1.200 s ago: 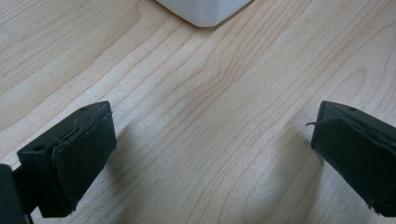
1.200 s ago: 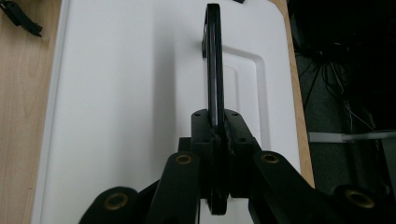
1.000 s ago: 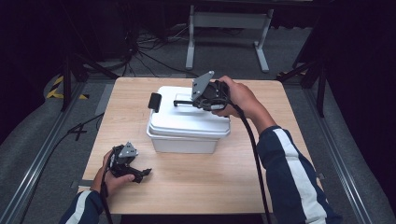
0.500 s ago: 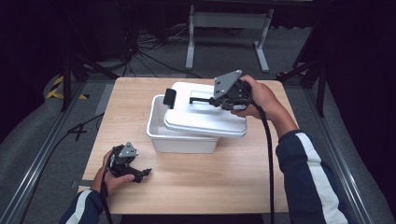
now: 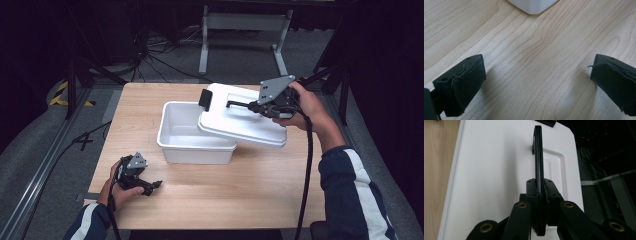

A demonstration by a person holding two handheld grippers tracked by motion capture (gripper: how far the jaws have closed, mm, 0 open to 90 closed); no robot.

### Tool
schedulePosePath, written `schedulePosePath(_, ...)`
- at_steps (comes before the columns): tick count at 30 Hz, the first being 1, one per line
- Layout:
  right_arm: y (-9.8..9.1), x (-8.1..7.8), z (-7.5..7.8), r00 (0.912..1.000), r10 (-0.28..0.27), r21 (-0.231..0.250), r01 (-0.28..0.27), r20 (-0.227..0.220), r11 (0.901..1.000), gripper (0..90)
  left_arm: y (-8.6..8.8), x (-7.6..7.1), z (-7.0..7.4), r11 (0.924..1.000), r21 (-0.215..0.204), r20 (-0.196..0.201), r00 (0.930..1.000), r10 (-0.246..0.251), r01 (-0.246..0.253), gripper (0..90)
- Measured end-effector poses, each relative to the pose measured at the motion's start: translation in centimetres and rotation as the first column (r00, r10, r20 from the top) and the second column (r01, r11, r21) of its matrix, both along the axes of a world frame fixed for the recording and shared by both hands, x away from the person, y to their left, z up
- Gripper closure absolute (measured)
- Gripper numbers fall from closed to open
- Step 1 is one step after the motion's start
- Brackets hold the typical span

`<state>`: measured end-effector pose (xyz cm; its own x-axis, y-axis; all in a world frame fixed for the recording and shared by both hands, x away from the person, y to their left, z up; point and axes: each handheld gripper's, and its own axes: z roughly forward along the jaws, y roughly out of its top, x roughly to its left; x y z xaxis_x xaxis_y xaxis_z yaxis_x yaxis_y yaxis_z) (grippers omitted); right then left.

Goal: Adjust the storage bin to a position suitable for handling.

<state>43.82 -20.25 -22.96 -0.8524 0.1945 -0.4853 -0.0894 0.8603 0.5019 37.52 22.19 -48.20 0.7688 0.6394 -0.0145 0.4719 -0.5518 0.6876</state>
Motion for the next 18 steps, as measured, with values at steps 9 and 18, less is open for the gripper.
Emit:
schedulePosePath(9, -2.9, -0.4, -0.2, 0.9991, -0.042, 0.028, 0.042, 0.007, 0.9987, 84.9, 0.0, 0.0, 0.0, 1.0000, -0.003, -0.004, 1.0000, 0.000, 0.000, 0.4)
schedulePosePath(18, -6.5, -1.0, -0.6, 0.9955, -0.095, 0.049, 0.094, 0.003, 0.9943, 84.9, 0.0, 0.0, -0.1, 1.0000, -0.007, 0.001, 1.0000, 0.003, -0.003, 0.3)
